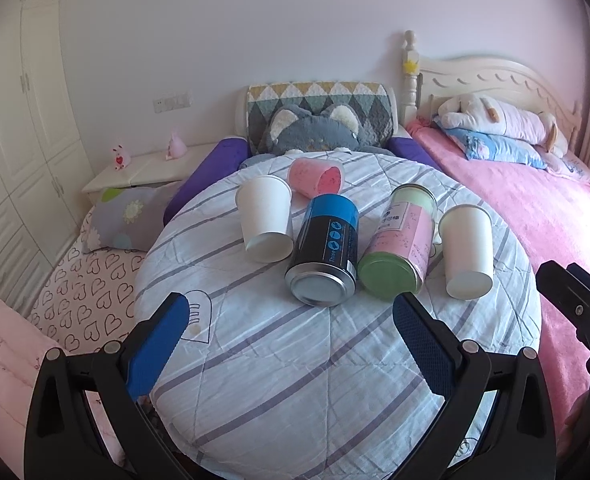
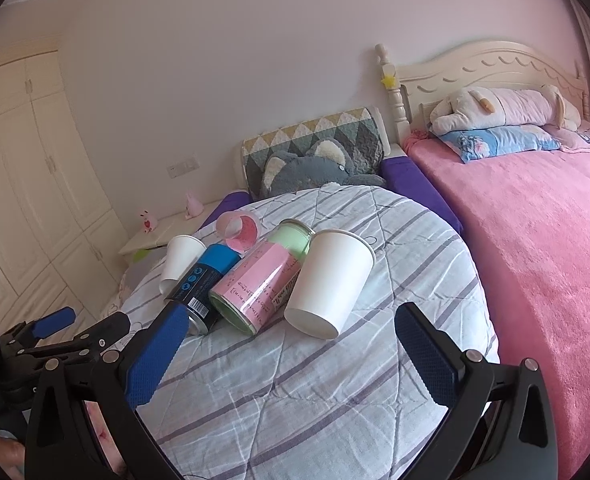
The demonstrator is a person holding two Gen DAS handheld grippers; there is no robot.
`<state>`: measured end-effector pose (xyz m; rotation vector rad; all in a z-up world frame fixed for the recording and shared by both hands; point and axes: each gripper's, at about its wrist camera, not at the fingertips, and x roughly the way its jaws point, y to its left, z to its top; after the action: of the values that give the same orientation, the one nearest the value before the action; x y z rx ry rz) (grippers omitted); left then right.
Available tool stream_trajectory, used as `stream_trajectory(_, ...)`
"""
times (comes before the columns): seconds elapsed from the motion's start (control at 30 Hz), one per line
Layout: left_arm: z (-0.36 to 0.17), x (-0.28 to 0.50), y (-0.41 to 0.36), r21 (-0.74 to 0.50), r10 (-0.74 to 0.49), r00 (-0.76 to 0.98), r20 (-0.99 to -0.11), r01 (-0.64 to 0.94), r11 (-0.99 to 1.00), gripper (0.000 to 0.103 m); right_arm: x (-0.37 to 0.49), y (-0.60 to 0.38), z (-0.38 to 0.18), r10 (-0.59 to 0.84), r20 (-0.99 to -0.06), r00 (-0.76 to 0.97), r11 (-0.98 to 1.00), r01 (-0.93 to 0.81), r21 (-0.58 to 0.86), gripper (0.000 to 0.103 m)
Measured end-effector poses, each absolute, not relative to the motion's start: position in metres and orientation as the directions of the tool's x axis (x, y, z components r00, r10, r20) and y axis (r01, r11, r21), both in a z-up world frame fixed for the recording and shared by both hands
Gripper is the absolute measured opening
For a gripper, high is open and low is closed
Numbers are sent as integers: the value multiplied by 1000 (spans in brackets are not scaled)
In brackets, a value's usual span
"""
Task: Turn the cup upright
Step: 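Move the right tool toward the pink-and-green tin lying on its side, then close the right gripper around the middle of the pink-and-green tin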
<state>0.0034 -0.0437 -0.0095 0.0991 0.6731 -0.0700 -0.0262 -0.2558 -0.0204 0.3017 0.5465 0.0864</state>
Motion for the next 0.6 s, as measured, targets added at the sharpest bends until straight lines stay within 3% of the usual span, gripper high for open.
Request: stream_trajectory(0.6,-16,25,-71,102,-15,760,-650,106,989,103,-7,-281,-27,202,-482,853,940,-31,339,103)
